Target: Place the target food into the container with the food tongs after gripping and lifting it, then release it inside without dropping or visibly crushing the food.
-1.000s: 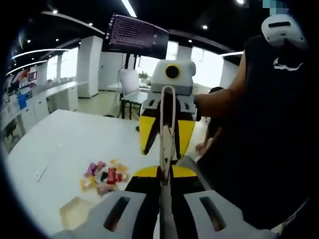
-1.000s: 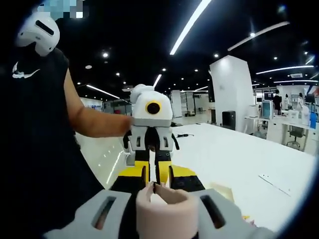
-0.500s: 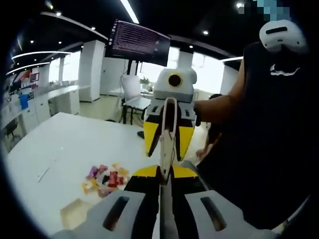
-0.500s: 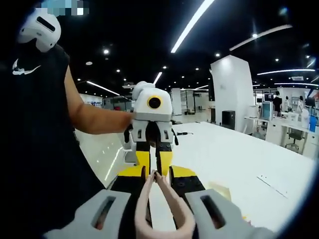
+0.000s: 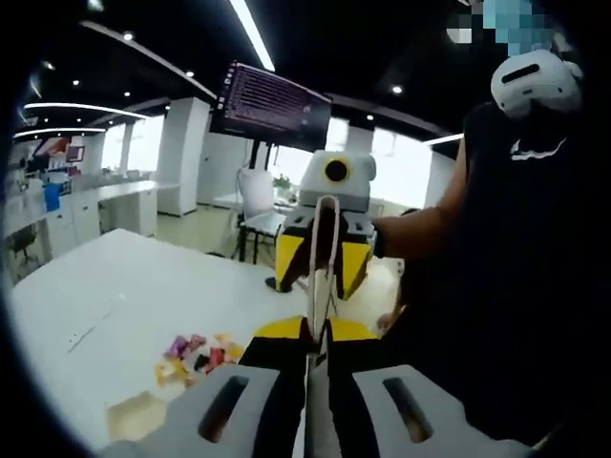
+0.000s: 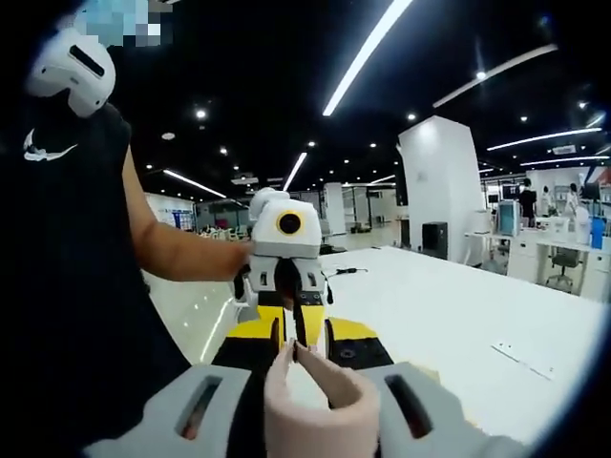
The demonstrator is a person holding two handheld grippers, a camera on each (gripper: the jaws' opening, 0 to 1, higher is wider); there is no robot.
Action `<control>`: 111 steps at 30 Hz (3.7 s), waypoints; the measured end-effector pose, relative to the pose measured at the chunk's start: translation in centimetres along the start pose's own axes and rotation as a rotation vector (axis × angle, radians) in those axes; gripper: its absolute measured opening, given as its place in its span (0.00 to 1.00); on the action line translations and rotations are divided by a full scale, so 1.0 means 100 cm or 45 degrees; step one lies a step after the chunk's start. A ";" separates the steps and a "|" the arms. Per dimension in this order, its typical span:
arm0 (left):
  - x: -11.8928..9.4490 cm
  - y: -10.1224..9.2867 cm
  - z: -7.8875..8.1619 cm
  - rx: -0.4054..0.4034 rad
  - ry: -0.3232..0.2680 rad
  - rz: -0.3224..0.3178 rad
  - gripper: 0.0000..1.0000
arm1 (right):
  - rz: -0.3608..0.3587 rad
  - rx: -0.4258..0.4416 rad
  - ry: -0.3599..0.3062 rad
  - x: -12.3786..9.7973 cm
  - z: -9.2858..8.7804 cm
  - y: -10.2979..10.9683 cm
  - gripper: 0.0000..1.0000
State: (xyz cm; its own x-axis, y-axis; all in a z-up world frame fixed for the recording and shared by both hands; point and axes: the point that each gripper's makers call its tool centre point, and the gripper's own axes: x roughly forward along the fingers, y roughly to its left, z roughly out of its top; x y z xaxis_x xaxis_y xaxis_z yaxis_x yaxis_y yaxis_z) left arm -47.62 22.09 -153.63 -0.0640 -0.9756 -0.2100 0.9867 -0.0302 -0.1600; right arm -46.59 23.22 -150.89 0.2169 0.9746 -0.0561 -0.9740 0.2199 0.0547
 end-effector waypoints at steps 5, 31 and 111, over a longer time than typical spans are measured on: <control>-0.005 0.003 0.011 0.000 -0.065 0.015 0.01 | -0.005 -0.009 0.002 -0.003 0.002 -0.002 0.22; 0.005 0.000 0.003 -0.047 0.031 -0.023 0.02 | -0.017 0.109 -0.061 -0.004 0.007 0.001 0.13; -0.083 0.072 -0.228 -0.107 0.159 1.062 0.99 | -0.479 -0.111 0.345 -0.075 -0.097 -0.142 0.20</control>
State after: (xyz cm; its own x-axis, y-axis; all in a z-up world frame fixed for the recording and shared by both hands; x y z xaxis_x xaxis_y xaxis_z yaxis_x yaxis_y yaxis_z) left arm -43.41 34.92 -175.00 0.6592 -0.6395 -0.3955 0.7037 0.7100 0.0248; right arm -35.01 12.40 -160.92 0.5425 0.7789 -0.3146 -0.8352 0.5402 -0.1027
